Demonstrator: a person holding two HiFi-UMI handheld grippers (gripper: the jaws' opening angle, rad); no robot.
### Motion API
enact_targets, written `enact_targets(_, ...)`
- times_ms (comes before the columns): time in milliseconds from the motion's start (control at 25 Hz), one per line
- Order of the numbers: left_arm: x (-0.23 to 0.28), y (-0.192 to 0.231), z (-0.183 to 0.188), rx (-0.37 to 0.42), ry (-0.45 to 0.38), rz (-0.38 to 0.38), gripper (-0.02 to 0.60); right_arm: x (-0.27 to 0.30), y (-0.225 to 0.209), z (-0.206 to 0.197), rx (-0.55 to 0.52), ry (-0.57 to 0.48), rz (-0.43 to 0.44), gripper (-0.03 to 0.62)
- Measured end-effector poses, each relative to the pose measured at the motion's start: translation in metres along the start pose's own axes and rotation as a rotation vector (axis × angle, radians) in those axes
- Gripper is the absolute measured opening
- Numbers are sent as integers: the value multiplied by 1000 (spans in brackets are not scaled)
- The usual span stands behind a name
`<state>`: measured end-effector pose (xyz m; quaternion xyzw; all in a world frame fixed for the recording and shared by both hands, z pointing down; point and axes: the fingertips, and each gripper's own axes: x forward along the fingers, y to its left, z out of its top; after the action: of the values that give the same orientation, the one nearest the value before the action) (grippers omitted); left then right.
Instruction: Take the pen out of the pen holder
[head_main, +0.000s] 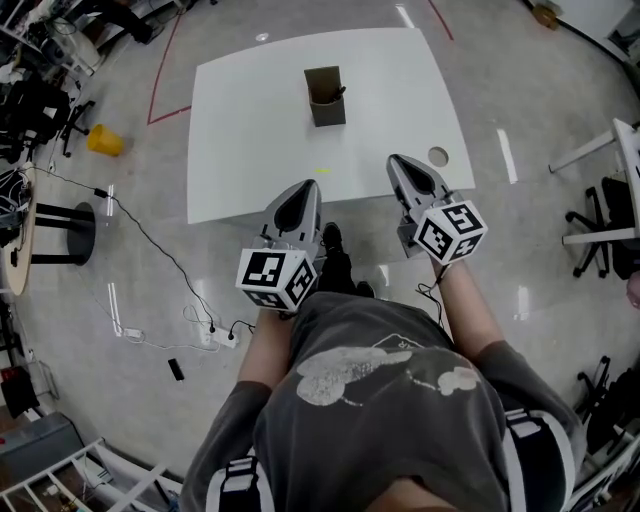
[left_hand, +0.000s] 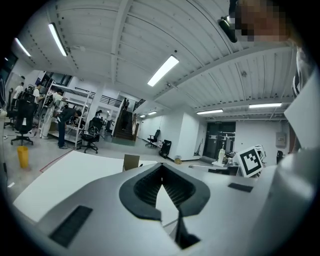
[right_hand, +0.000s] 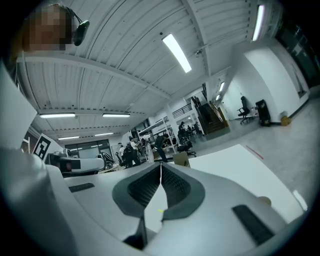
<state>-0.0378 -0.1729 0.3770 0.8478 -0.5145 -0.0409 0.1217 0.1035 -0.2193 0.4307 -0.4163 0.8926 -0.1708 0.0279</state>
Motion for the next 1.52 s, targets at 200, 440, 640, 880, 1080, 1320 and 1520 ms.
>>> enact_targets(200,32,24,2,-6,4,-16,9,28,-16,10,-4,-12,-16,8)
enact_targets(440,82,67,12,0,9,-32,9,82,-45,23,5,-33,-48,8)
enact_targets(640,120,109,20,5,18,-20,9,130,-65,26,2,-25,-66,9)
enact_targets(880,154,136,11,8,74,-35,9,170,-81,1,28,81,-76,78)
enact_targets(1080,175,153,-4,-5,120,-34,9,197,-95,-21,35,155,-91,90)
enact_targets(1320,192,164,-12,-18,150,-42,9,220,-100,-36,37,214,-78,100)
enact_targets(1520,198,167,-17,-26,161,-42,9,228,-99,-44,-6,266,-82,98)
